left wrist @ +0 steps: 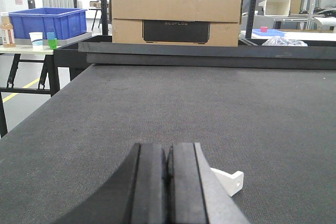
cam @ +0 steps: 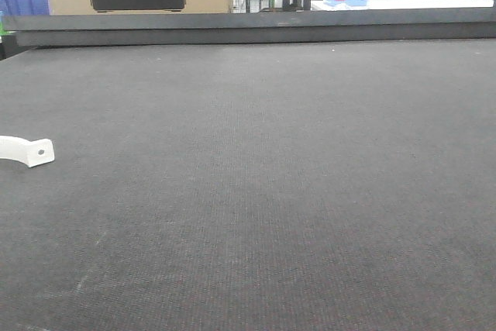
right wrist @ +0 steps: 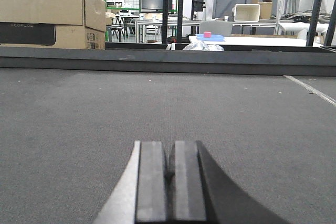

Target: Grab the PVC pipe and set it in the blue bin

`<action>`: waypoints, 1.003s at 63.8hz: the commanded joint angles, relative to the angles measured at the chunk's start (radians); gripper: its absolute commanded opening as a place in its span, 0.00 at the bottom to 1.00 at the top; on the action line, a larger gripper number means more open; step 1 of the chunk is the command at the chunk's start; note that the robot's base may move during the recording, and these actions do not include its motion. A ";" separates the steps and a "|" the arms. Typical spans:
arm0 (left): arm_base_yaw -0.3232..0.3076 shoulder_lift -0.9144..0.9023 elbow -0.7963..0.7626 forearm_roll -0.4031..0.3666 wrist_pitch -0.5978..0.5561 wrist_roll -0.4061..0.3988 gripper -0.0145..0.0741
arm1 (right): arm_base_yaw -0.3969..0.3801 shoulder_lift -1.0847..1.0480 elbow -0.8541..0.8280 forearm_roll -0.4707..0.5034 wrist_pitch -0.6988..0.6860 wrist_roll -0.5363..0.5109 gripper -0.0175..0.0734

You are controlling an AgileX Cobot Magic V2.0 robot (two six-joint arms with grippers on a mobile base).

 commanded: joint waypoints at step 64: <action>0.005 -0.005 -0.002 0.004 -0.069 -0.003 0.04 | -0.004 -0.003 -0.003 -0.004 -0.054 0.001 0.01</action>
